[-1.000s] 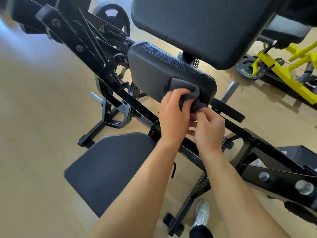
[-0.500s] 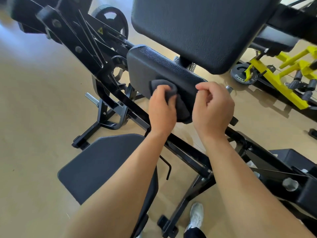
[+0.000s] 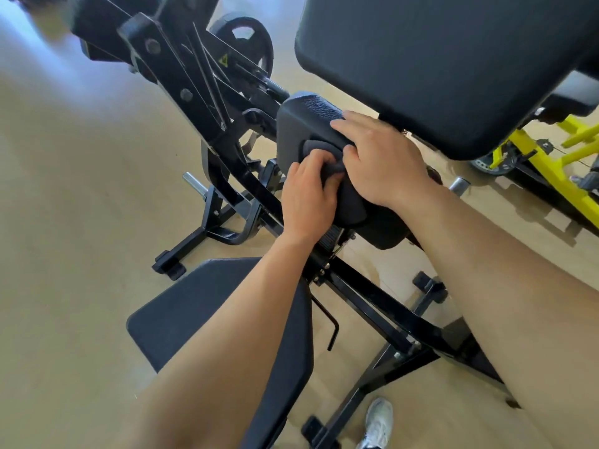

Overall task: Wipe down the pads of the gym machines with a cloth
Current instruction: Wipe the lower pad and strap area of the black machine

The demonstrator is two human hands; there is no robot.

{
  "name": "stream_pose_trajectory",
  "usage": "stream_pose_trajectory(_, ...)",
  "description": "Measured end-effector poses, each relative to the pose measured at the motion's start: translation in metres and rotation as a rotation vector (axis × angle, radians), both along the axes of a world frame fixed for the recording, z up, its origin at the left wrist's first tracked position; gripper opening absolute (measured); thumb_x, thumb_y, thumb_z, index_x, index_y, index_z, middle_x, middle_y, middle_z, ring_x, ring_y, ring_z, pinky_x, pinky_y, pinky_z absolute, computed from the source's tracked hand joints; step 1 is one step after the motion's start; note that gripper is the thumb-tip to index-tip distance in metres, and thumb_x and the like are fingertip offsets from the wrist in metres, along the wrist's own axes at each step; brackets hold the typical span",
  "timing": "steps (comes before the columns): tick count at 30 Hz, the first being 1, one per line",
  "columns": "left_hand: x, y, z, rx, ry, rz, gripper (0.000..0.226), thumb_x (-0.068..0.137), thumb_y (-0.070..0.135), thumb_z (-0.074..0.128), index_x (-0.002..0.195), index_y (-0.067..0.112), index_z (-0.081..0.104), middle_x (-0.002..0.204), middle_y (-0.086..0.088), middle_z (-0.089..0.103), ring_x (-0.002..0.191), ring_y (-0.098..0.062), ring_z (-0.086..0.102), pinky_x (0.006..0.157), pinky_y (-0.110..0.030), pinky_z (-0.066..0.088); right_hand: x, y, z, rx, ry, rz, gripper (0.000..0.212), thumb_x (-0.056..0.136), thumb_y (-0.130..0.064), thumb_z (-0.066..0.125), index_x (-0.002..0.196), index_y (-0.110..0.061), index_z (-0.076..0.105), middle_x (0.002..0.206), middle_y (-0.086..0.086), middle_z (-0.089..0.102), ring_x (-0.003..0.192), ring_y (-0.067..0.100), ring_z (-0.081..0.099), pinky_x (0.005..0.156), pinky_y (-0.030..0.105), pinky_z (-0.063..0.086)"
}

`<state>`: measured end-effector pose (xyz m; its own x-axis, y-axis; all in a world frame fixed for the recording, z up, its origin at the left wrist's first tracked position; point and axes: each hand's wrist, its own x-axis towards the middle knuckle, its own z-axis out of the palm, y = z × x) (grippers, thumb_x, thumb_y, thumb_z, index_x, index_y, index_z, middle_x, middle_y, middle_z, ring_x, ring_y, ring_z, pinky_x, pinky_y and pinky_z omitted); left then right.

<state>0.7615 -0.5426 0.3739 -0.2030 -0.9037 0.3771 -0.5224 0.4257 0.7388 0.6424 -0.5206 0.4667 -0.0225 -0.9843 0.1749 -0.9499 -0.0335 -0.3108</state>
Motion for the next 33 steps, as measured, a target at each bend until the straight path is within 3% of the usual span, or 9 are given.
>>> stream_pose_trajectory(7, 0.023, -0.049, 0.001, 0.057, 0.038, 0.040, 0.012, 0.089, 0.021, 0.059, 0.094, 0.024, 0.049, 0.091, 0.013, 0.056, 0.088, -0.023, 0.055, 0.075, -0.042, 0.048, 0.009, -0.049, 0.000, 0.141, -0.048, 0.075, 0.058, 0.093, -0.014, 0.035, 0.148, -0.028, 0.045, 0.163, -0.008, 0.032, 0.145, 0.020, 0.037, 0.113, 0.046, 0.038)
stream_pose_trajectory(11, 0.035, -0.072, 0.001, 0.150, 0.117, 0.059, 0.013, 0.093, 0.021, 0.061, 0.094, 0.023, 0.048, 0.085, 0.010, 0.057, 0.078, -0.012, 0.053, 0.069, -0.032, 0.044, 0.013, -0.049, -0.002, 0.092, -0.031, 0.054, 0.056, 0.089, -0.017, 0.032, 0.140, -0.034, 0.046, 0.156, -0.020, 0.037, 0.134, 0.022, 0.045, 0.099, 0.050, 0.047)
stream_pose_trajectory(15, 0.034, -0.076, -0.001, 0.371, 0.342, 0.138, 0.008, 0.099, 0.025, 0.057, 0.099, 0.018, 0.054, 0.089, 0.017, 0.056, 0.079, 0.006, 0.053, 0.071, -0.018, 0.043, 0.014, -0.047, 0.001, 0.097, -0.012, 0.056, 0.051, 0.090, -0.015, 0.032, 0.137, -0.034, 0.044, 0.152, -0.021, 0.038, 0.127, 0.024, 0.047, 0.091, 0.052, 0.048)
stream_pose_trajectory(18, 0.029, -0.073, 0.001, 0.461, 0.474, 0.196, 0.011, 0.102, 0.026, 0.054, 0.105, 0.016, 0.056, 0.091, 0.015, 0.058, 0.083, 0.004, 0.056, 0.074, -0.016, 0.045, 0.016, -0.047, 0.001, 0.092, 0.036, 0.069, 0.049, 0.092, -0.015, 0.031, 0.137, -0.031, 0.043, 0.149, -0.019, 0.039, 0.121, 0.026, 0.048, 0.084, 0.051, 0.048)
stream_pose_trajectory(20, 0.022, -0.053, -0.001, 0.434, 0.402, 0.179, 0.008, 0.100, 0.022, 0.056, 0.098, 0.014, 0.054, 0.085, 0.013, 0.057, 0.075, 0.007, 0.053, 0.067, -0.010, 0.039, 0.017, -0.048, 0.000, 0.088, 0.053, 0.070, 0.049, 0.092, -0.015, 0.031, 0.137, -0.029, 0.042, 0.150, -0.017, 0.038, 0.120, 0.027, 0.049, 0.080, 0.050, 0.047)
stream_pose_trajectory(24, 0.007, -0.003, -0.015, 0.306, 0.149, -0.017, 0.014, 0.093, 0.018, 0.062, 0.092, 0.024, 0.049, 0.089, 0.008, 0.060, 0.082, -0.012, 0.053, 0.068, -0.027, 0.036, 0.016, -0.048, 0.000, 0.074, 0.066, 0.061, 0.050, 0.091, -0.015, 0.032, 0.138, -0.028, 0.043, 0.151, -0.013, 0.039, 0.123, 0.028, 0.049, 0.082, 0.053, 0.051)
stream_pose_trajectory(27, 0.010, -0.009, -0.018, 0.238, 0.078, -0.027, 0.019, 0.092, 0.020, 0.063, 0.090, 0.029, 0.046, 0.088, 0.011, 0.059, 0.085, -0.016, 0.053, 0.068, -0.029, 0.036, 0.016, -0.049, -0.001, 0.078, 0.066, 0.042, 0.052, 0.092, -0.015, 0.034, 0.141, -0.030, 0.042, 0.156, -0.014, 0.036, 0.128, 0.027, 0.047, 0.085, 0.051, 0.049)
stream_pose_trajectory(30, 0.018, -0.036, -0.011, 0.310, 0.302, 0.154, 0.003, 0.097, 0.020, 0.058, 0.099, 0.021, 0.056, 0.095, 0.009, 0.061, 0.087, -0.012, 0.056, 0.076, -0.031, 0.046, 0.016, -0.049, -0.002, 0.087, 0.076, 0.032, 0.054, 0.092, -0.016, 0.033, 0.143, -0.031, 0.040, 0.160, -0.014, 0.033, 0.132, 0.027, 0.044, 0.088, 0.052, 0.047)
stream_pose_trajectory(33, 0.021, -0.063, -0.002, 0.479, 0.485, 0.283, 0.010, 0.104, 0.025, 0.048, 0.109, 0.021, 0.055, 0.093, 0.012, 0.060, 0.086, -0.002, 0.058, 0.070, -0.020, 0.045, 0.017, -0.047, -0.001, 0.075, 0.071, 0.047, 0.050, 0.093, -0.015, 0.034, 0.141, -0.028, 0.042, 0.155, -0.010, 0.038, 0.129, 0.028, 0.046, 0.087, 0.052, 0.048)
